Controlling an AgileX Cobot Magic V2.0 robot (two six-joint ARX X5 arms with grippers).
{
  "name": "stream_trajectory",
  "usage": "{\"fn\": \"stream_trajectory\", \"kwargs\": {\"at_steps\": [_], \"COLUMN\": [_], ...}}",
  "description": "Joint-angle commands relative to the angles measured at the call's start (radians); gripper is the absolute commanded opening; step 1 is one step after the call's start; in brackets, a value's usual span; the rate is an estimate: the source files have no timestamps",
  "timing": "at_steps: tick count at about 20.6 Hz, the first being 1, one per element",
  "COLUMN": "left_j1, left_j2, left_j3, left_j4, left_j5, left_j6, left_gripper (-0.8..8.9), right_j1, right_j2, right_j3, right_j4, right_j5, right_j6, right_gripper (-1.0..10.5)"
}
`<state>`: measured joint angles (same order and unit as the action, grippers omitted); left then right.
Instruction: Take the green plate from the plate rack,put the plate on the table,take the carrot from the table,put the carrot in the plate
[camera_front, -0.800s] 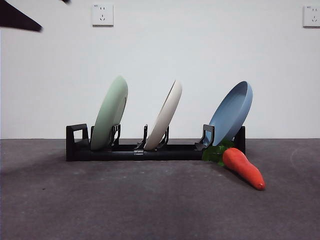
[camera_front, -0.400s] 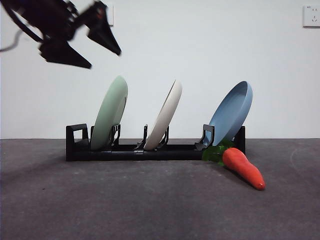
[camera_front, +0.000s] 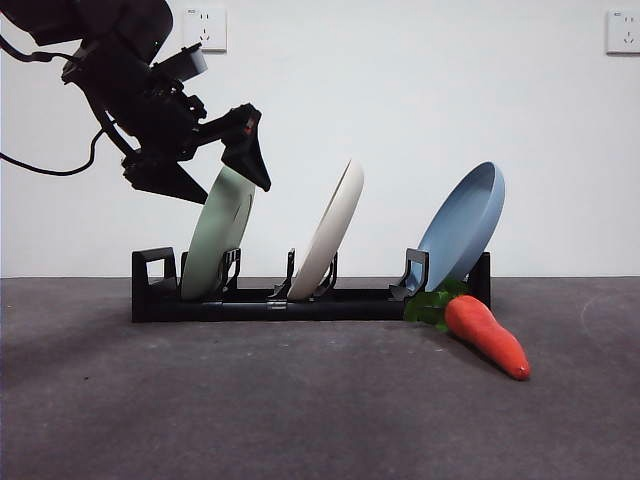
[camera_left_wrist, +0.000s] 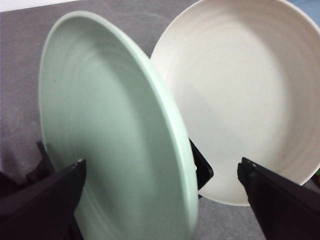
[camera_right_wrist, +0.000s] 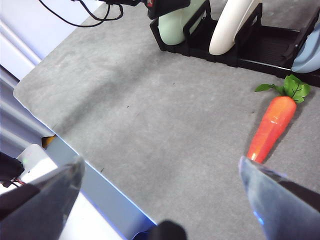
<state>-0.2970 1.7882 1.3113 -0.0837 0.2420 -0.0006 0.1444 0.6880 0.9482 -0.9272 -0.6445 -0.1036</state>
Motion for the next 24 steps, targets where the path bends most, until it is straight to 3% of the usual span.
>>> {"fn": "stream_trajectory", "kwargs": {"at_steps": [1,3,6,16,24], "left_j1": [-0.008,-0.011,-0.016,-0.016,-0.016], "left_j2": [0.006,0.006,0.006,-0.019,-0.217], "left_j3": [0.003,0.003,0.003,0.003,0.004], "left_j4": [0.008,-0.001,-0.021,-0.027,-0.100], "left_j5": [0.000,0.001,0.024,0.082,0.075], "left_j6": [0.001,0.001,0.001,-0.027,-0.029], "left_gripper": [3.50,1.05,-0.05,-0.08,-0.08], "right_j1": [0.002,0.002,0.002,0.002,0.002], "right_j2": [0.001,0.006,0.011,0.014,0.014], "right_j3": [0.003,0.003,0.003,0.003,0.003], "right_j4": [0.002,0.000,-0.002,-0.003,-0.003], "right_j5": [0.000,0.000,-0.001,-0.001,-0.002], "right_j6": [0.006,0.006,0.005,0.005,0.005], "right_gripper": [6.0,6.0,6.0,6.0,6.0]}}
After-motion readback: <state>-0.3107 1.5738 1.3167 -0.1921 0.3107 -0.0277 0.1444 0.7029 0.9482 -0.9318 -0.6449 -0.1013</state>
